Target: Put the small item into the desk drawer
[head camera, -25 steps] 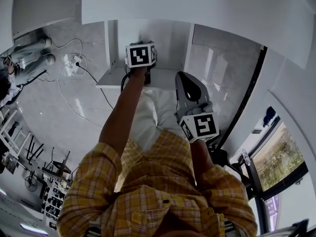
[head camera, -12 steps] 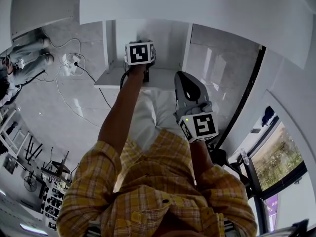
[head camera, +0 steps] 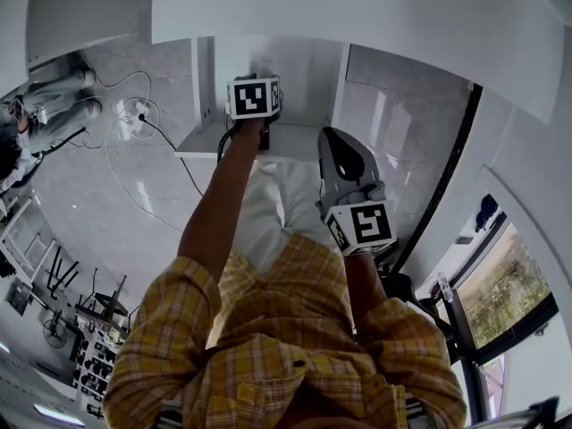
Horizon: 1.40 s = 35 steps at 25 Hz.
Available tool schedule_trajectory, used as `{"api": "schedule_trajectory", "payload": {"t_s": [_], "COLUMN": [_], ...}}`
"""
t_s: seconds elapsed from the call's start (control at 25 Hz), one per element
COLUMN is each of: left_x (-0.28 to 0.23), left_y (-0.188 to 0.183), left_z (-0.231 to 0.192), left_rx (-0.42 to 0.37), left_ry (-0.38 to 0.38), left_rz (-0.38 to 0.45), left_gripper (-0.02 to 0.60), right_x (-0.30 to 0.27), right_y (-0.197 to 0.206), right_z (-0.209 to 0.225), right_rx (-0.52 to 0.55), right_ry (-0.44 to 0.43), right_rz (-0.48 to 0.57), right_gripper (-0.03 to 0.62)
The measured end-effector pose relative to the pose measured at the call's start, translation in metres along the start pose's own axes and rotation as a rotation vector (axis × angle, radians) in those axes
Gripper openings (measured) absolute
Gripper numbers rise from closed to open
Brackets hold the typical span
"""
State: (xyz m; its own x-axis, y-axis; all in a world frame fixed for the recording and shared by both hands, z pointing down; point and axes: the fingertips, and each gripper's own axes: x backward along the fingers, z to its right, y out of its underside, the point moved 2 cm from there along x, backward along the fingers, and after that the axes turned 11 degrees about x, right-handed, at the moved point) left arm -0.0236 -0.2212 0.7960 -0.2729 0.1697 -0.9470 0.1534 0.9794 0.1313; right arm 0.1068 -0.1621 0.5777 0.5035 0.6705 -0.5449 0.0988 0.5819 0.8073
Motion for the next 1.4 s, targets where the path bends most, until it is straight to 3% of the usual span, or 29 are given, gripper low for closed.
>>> {"api": "schedule_trajectory", "payload": {"t_s": [0.6,1.4], "left_x": [0.098,0.284], "left_y": [-0.011,0.008], "left_z": [0.028,0.059], "left_rx": [-0.055,-0.086], "left_ry": [0.102,0.263], "left_rz": [0.156,0.438], "left_gripper": [0.192,0.091], "right_x": [0.039,0.104], "right_y": [-0.039,-0.094], "right_z": [-0.03,-0.094], "right_rx": [0.068,0.144], "right_ry": [0.037,0.084], "right_rz": [0.083,0.185], "right_gripper": [-0.002,-0.002]}}
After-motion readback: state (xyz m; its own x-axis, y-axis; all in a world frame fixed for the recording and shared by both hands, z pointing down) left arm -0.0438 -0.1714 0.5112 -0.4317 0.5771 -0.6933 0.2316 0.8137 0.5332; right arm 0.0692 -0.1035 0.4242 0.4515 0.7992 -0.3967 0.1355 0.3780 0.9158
